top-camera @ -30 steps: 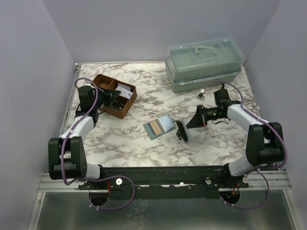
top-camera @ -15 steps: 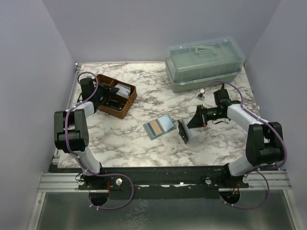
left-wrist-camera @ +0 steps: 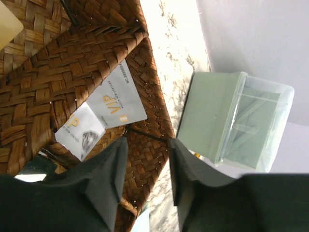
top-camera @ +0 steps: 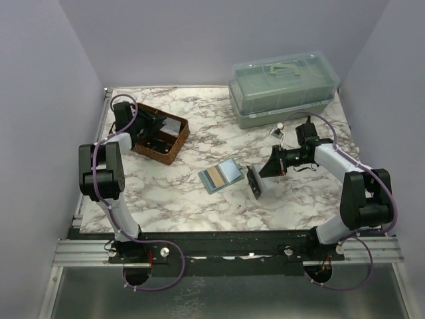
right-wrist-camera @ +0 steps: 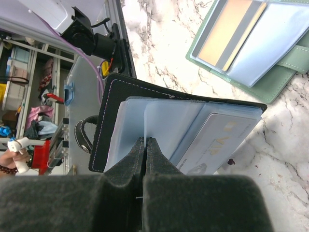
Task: Take the credit cards out of the card holder
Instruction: Place the credit card in the storage box.
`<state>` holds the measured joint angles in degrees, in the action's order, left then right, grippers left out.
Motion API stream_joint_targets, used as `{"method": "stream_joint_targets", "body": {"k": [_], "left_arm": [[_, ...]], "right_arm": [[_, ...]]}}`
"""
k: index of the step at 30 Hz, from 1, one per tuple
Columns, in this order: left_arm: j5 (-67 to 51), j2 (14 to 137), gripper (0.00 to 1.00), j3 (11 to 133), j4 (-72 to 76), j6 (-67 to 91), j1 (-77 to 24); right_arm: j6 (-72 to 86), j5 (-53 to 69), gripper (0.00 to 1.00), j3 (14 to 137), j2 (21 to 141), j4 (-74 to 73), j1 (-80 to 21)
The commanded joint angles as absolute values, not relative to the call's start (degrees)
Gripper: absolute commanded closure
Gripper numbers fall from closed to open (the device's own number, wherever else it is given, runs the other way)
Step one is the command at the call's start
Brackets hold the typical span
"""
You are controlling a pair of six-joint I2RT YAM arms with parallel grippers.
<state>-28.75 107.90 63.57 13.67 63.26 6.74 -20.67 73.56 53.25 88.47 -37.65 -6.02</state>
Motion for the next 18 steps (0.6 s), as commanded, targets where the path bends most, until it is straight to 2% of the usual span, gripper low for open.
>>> {"method": "stream_joint_targets", "body": {"k": [1, 10, 14, 16, 18], "left_arm": [[-25.3, 104.3, 0.49, 65.9, 5.9, 57.2, 6.8], [-22.4, 92.5, 0.46, 62.2, 1.7, 49.3, 6.9], [-23.9, 84.3, 0.41, 57.8, 1.9, 46.3, 7.0], [-25.3, 79.8, 0.32, 54.4, 3.6, 46.4, 7.0], [-26.5, 75.8, 0.17, 50.0, 6.9, 48.6, 7.0]], "right_arm": [[-21.6, 75.2, 1.00, 54.8, 88.6, -39.0, -6.2], [-21.8, 75.4, 1.00, 54.6, 88.1, -39.2, -6.3], [-21.9, 75.1, 1.00, 54.6, 87.5, -39.1, -6.3], [-22.3, 73.9, 1.00, 54.7, 87.1, -39.1, -6.3], [-22.6, 72.1, 1.00, 54.6, 86.2, -38.8, -6.3]]}}
